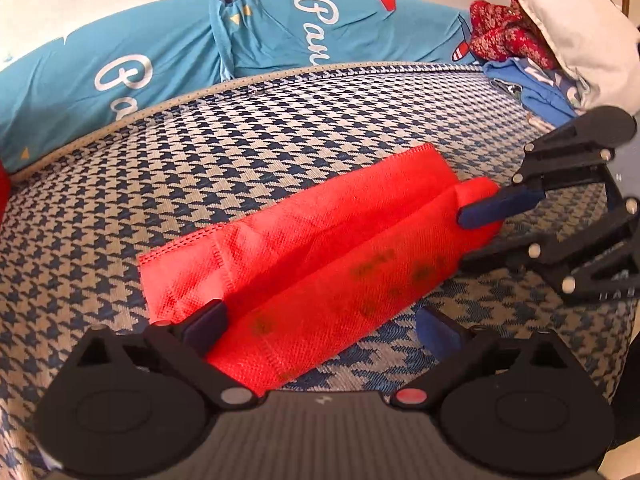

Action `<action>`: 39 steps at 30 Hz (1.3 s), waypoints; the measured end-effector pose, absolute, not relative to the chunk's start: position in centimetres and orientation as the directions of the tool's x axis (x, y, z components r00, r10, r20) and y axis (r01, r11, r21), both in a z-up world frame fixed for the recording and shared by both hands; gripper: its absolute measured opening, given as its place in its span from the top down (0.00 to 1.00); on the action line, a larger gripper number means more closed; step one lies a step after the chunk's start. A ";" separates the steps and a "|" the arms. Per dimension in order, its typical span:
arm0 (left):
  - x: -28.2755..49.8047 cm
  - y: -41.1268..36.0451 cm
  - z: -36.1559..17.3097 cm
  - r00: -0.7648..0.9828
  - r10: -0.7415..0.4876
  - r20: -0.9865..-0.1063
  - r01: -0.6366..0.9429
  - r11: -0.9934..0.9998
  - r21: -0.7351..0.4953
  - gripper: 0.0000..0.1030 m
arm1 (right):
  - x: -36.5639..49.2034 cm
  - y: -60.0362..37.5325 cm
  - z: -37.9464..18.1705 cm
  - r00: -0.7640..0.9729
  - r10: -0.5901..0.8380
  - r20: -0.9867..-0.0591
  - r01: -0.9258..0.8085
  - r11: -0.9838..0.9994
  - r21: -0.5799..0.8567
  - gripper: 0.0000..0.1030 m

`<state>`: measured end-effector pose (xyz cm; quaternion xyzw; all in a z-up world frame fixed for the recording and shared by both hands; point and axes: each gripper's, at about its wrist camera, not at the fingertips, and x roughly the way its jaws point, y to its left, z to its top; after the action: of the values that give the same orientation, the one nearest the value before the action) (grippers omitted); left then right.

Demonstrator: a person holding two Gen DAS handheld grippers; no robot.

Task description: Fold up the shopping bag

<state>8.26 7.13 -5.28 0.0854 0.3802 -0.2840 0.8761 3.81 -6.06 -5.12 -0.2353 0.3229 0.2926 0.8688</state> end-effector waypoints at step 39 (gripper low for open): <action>8.5 7.3 -4.5 0.660 -0.391 -0.641 0.606 0.782 0.146 0.26 | 11.6 -7.6 -4.1 0.428 0.414 -0.803 -0.625 0.777 0.068 0.66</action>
<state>8.54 7.30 -4.47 0.1767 0.3035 -0.2790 0.8938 11.61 -7.58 -4.13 -0.1212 0.4351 0.3108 0.8363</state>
